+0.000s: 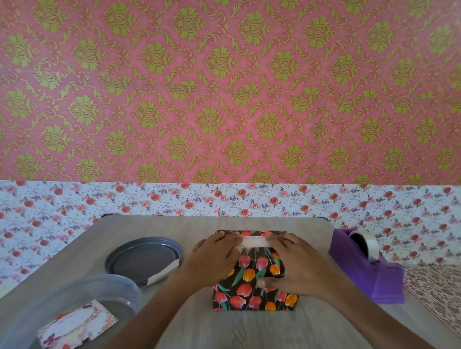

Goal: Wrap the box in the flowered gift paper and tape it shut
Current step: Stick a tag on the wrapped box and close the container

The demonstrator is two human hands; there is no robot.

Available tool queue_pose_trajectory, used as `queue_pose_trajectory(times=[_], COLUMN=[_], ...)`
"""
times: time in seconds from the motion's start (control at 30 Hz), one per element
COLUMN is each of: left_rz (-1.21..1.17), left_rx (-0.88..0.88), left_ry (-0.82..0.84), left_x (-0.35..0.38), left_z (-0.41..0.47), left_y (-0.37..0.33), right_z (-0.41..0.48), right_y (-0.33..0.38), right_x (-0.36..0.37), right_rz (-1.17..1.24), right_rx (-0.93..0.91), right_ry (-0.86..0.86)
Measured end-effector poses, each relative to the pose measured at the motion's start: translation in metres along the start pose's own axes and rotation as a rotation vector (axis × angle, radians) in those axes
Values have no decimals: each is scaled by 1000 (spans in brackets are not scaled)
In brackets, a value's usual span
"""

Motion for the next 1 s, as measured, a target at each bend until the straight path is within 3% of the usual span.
queue_pose_trajectory(times=[0.23, 0.5, 0.67, 1.0], left_rz=[-45, 115, 58, -56], left_rx=[-53, -14, -48, -129], left_ry=[-64, -295, -352, -450], left_x=[2, -20, -21, -25], left_z=[3, -6, -9, -16], left_y=[5, -3, -4, 0], right_z=[-12, -16, -18, -11], right_y=[-12, -11, -2, -11], right_x=[3, -9, -14, -20], right_rz=[6, -176, -66, 161], right_rx=[48, 43, 7, 104], right_ry=[72, -34, -42, -180])
Point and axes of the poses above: each hand's wrist, its own z-axis towards the middle knuckle, its own x-axis out of the palm, y = z × x, the point moved 7 cm from there along z, towards the middle knuckle, and after that the axes turned 8 degrees about -z, right-handed, at the moved point
